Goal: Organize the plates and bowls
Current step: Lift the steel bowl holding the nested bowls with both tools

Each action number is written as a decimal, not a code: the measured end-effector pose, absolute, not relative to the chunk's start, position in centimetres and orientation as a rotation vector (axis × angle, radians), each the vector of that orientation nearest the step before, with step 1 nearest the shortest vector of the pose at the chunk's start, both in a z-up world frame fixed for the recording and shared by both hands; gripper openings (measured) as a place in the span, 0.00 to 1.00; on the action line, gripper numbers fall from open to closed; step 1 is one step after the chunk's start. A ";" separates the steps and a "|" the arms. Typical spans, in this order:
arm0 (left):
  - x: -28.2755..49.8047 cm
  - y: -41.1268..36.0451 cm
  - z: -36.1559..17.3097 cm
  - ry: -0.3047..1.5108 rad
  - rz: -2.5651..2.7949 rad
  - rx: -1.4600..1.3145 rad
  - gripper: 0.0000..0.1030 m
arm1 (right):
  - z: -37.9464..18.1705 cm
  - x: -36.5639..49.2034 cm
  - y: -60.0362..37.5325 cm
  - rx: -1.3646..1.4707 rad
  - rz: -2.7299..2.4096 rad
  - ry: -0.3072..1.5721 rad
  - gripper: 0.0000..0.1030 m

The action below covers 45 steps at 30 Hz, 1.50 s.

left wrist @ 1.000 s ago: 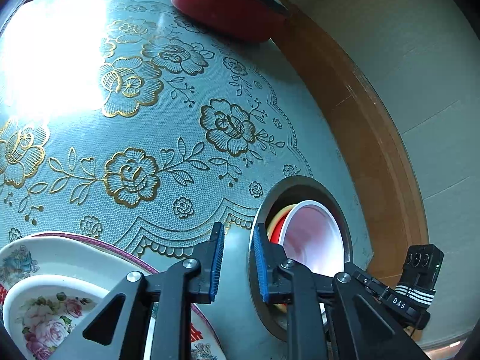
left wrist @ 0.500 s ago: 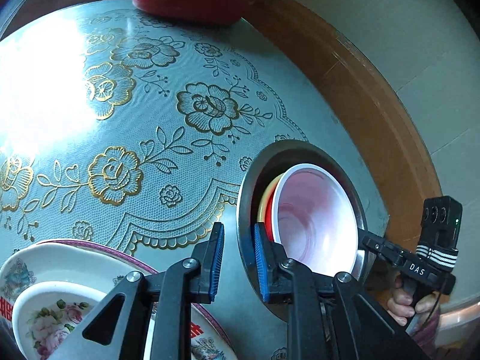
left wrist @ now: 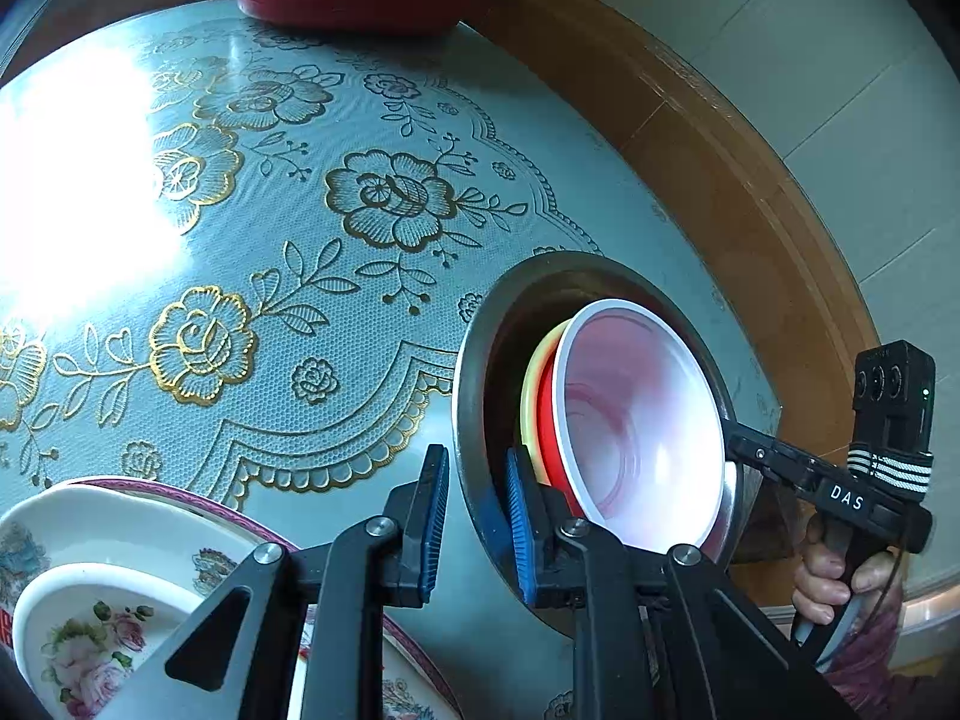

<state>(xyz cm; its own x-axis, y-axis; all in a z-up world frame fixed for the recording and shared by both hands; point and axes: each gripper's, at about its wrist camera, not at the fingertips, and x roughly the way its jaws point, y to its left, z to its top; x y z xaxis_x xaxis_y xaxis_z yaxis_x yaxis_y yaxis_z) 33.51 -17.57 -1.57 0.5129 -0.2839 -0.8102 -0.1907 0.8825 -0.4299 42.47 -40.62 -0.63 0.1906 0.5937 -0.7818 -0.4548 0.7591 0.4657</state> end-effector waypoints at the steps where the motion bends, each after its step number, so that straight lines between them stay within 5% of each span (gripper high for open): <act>1: 33.5 -17.7 -1.6 1.045 -0.063 -0.505 0.18 | -0.6 42.6 -40.7 0.141 0.736 1.167 0.27; 19: 33.2 -20.9 -1.8 1.082 -0.065 -0.449 0.19 | -0.1 43.2 -40.9 0.022 0.704 1.201 0.27; 26: 32.6 -21.0 -1.2 1.071 -0.004 -0.390 0.30 | -0.8 43.3 -40.2 0.000 0.691 1.229 0.27; 31: 32.1 -21.0 -1.2 1.061 -0.020 -0.410 0.24 | -1.4 42.8 -39.5 -0.028 0.690 1.224 0.26; 34: 32.2 -21.7 -1.1 1.060 -0.023 -0.400 0.21 | -1.0 42.1 -39.2 -0.040 0.716 1.200 0.12; 45: 31.7 -22.8 -1.3 1.036 -0.039 -0.458 0.20 | -0.9 42.2 -39.8 -0.055 0.696 1.208 0.12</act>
